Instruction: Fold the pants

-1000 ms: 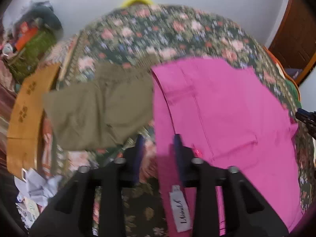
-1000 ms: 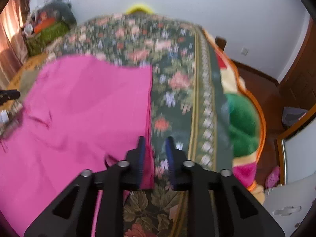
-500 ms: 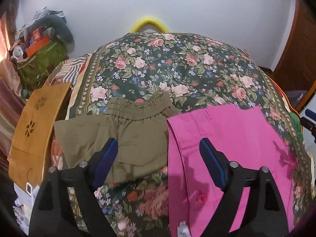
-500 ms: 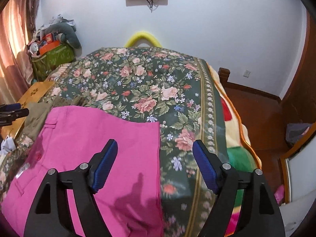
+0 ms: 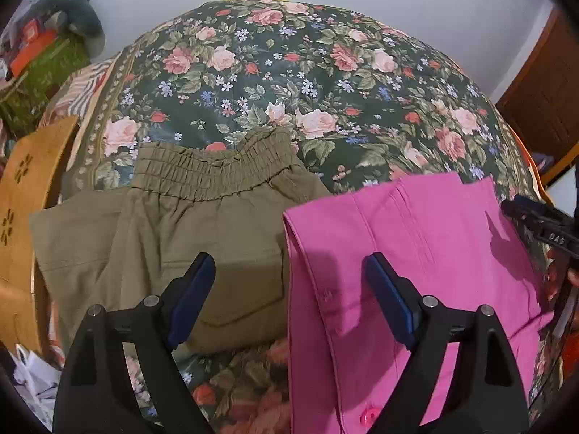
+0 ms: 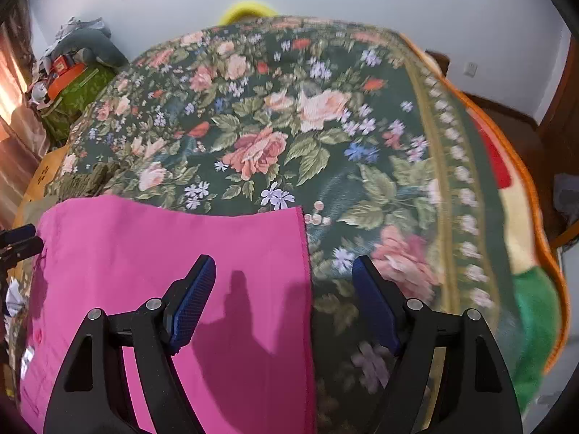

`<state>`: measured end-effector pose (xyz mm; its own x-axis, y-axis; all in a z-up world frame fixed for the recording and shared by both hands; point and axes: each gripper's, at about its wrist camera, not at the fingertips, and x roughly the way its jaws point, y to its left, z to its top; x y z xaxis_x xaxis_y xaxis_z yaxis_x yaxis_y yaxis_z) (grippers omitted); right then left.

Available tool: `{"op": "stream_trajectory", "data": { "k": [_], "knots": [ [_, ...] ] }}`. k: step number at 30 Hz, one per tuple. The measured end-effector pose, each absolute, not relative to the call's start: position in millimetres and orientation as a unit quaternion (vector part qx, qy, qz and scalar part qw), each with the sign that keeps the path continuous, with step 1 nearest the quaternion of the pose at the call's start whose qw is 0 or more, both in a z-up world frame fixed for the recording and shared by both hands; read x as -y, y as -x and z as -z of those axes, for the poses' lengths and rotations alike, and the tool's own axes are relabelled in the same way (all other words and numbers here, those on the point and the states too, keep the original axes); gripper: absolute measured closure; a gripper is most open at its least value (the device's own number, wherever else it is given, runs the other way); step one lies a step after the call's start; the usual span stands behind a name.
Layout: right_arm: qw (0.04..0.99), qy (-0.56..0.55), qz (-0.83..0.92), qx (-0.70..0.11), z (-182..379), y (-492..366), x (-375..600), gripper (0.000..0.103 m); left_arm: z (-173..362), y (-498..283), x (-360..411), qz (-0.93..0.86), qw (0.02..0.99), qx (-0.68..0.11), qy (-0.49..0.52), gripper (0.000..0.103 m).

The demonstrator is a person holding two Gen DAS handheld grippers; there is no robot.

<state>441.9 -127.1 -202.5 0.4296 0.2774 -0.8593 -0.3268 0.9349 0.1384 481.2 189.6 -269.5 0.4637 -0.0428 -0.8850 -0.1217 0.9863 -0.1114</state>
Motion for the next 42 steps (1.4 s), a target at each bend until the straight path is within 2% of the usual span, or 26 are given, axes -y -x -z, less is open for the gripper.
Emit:
{"op": "stream_trajectory", "data": {
  "k": [4,6,7,9,10,11,12,13,15,18,22,31,42],
  "knots": [
    [0.834,0.018,-0.187,-0.518,217,-453,121,0.03,273,-487,-195,0.001,0.85,-0.513,0.115,0.021],
    [0.835,0.041,-0.191,-0.515,219,-454,114,0.032,275,-489,-193,0.024,0.847,-0.516,0.126,0.037],
    [0.834,0.057,-0.192,-0.514,220,-454,109,0.034,276,-490,-191,0.031,0.847,-0.516,0.129,0.041],
    [0.834,0.087,-0.188,-0.511,222,-454,102,0.05,275,-491,-186,0.041,0.846,-0.514,0.132,0.055],
    [0.835,0.095,-0.189,-0.509,223,-452,99,0.056,275,-491,-182,0.041,0.848,-0.513,0.129,0.057],
    [0.836,0.098,-0.189,-0.507,223,-451,98,0.075,273,-490,-179,0.036,0.851,-0.511,0.12,0.058],
    [0.835,0.096,-0.189,-0.507,224,-452,99,0.094,272,-490,-175,0.035,0.853,-0.508,0.111,0.064],
    [0.835,0.093,-0.187,-0.51,225,-452,100,0.097,270,-489,-172,0.037,0.856,-0.506,0.103,0.068],
    [0.84,0.09,-0.178,-0.505,225,-451,101,0.099,264,-485,-162,0.031,0.866,-0.494,0.076,0.08],
    [0.846,0.092,-0.167,-0.498,220,-447,100,0.1,254,-477,-145,0.012,0.88,-0.475,0.017,0.089],
    [0.861,0.093,-0.165,-0.472,194,-441,102,0.101,234,-471,-143,0.002,0.886,-0.464,0.005,0.09],
    [0.903,0.066,-0.173,-0.388,95,-412,115,0.101,169,-450,-143,-0.005,0.907,-0.421,0.013,0.09],
    [0.913,0.057,-0.202,-0.349,62,-330,129,0.101,143,-384,-134,0.003,0.917,-0.399,0.002,0.09]
  ]
}}
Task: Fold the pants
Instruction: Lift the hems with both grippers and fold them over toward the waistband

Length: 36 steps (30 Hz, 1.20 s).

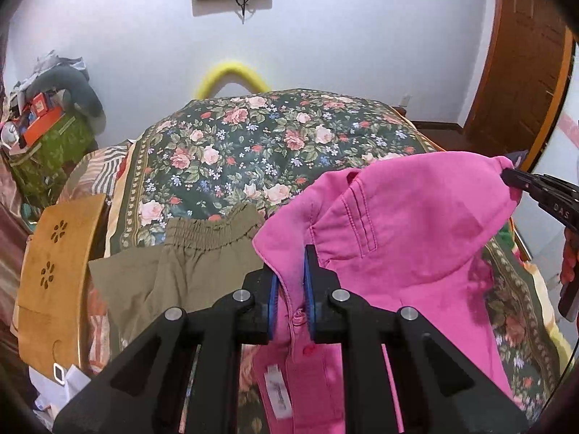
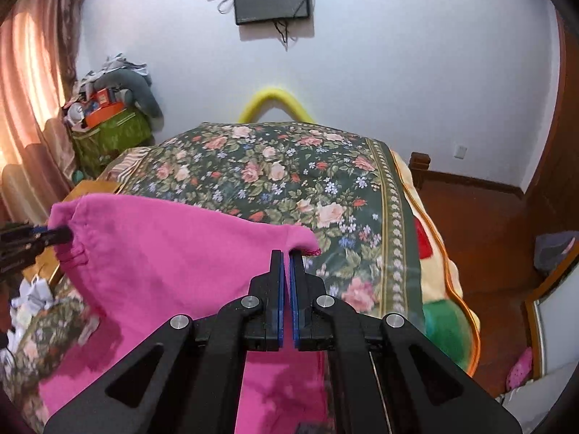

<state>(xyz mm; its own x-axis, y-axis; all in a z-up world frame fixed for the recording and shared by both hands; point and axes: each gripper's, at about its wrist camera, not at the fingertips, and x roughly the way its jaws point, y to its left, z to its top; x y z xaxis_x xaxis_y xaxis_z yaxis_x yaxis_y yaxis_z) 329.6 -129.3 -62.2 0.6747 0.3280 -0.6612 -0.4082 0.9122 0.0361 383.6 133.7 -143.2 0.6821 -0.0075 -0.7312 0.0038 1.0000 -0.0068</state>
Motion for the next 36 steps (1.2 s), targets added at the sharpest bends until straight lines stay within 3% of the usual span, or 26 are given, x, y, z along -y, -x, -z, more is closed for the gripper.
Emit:
{"op": "stream_trajectory", "data": {
  "k": [11,23,36],
  "knots": [
    [0.909,0.06,-0.219,-0.35,74,-235,143,0.101,150,-301,-122,0.019,0.918,-0.395,-0.021,0.086],
    [0.893,0.068,-0.225,-0.384,122,-158,141,0.1,199,-237,-119,0.021,0.897,-0.441,-0.029,0.083],
    [0.868,0.085,-0.229,-0.432,154,-118,147,0.098,228,-191,-127,0.002,0.879,-0.476,-0.045,0.082]
  ]
}}
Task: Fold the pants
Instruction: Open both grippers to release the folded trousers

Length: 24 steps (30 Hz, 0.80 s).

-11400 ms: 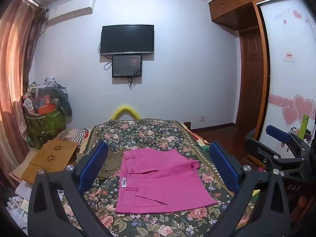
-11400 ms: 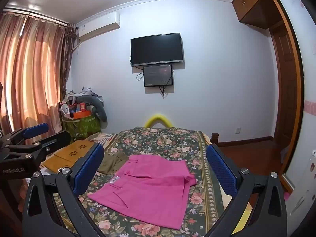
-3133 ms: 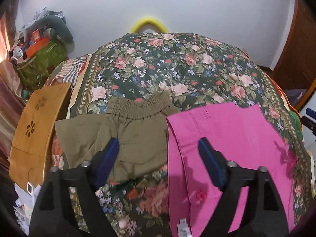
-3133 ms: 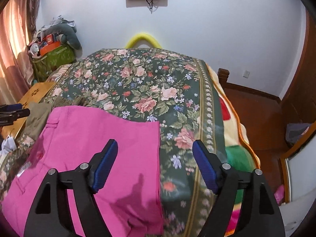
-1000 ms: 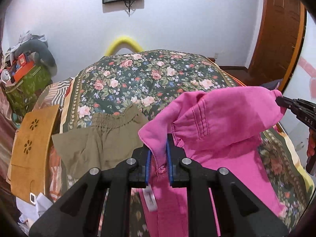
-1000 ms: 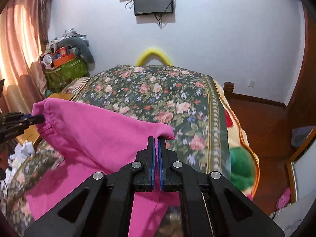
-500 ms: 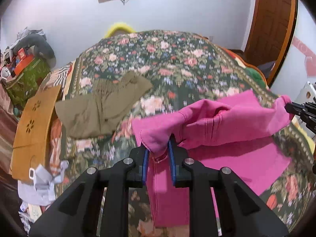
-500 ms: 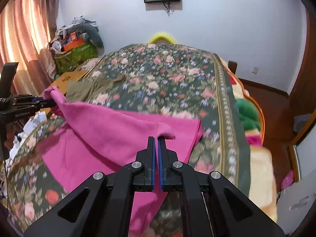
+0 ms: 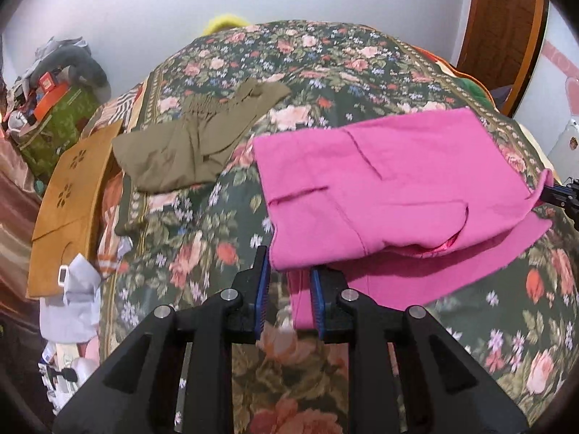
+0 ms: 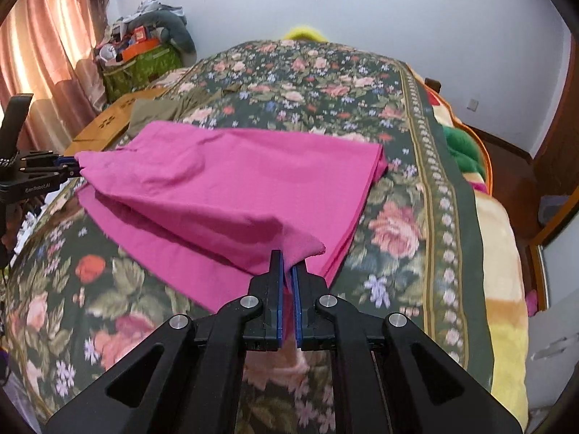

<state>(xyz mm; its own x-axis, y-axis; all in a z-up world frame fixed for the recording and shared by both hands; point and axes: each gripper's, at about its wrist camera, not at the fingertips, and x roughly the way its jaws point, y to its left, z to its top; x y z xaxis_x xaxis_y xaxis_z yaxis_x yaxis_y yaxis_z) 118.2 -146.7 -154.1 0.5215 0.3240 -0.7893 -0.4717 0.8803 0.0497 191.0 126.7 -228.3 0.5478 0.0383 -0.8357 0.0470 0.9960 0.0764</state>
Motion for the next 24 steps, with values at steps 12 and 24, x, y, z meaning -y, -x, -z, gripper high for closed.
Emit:
{"op": "stream_trajectory", "data": {
  "k": [12,24],
  "knots": [
    [0.863,0.083,-0.219,-0.447,148,-95,165,0.082,219,-168,-135,-0.014,0.877,-0.478,-0.049,0.073],
    [0.876,0.072,-0.266,-0.395,105,-85,142,0.048,170,-162,-117,0.001,0.904,-0.421,-0.07,0.022]
  ]
}}
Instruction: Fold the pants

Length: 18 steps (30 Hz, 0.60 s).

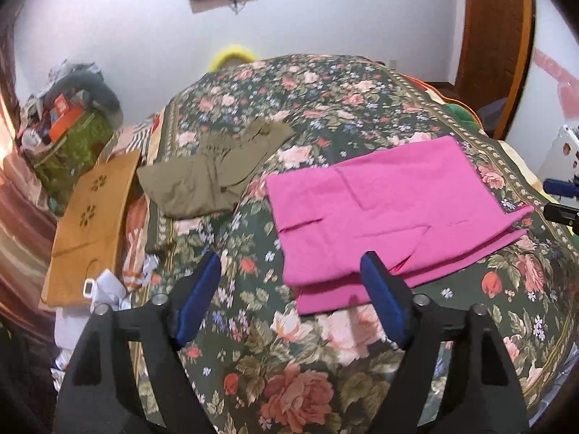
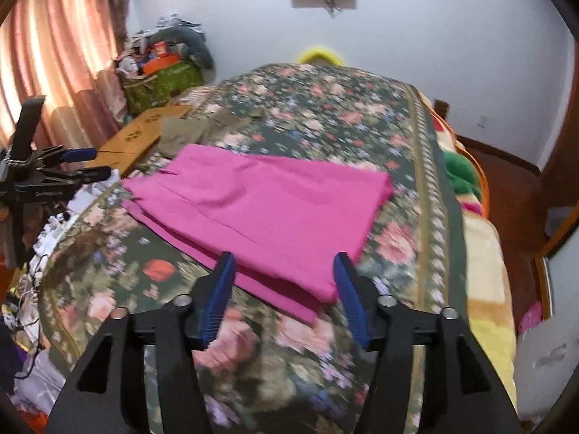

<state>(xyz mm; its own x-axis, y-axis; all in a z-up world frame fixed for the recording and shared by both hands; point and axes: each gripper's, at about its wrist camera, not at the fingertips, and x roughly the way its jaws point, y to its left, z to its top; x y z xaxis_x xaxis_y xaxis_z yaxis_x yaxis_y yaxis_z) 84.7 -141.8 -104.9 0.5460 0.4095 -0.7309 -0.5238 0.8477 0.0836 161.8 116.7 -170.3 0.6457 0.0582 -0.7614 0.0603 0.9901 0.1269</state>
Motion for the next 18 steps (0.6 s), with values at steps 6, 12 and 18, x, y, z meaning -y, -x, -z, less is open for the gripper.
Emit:
{"op": "stream_trajectory", "data": {
  "k": [6,12,18],
  "knots": [
    [0.853,0.113,-0.309,-0.405,121,-88,99,0.048,198,-173,-96,0.023,0.882,-0.455,-0.119,0.021],
    [0.833,0.14,-0.323,-0.426,145,-99,74,0.048,221,-179,-85,0.021,0.866,-0.474,-0.157,0.021],
    [0.82,0.121,-0.339,-0.445,150,-109,70,0.077,221,-185,-70,0.02,0.875,-0.446,-0.186,0.024]
  ]
}}
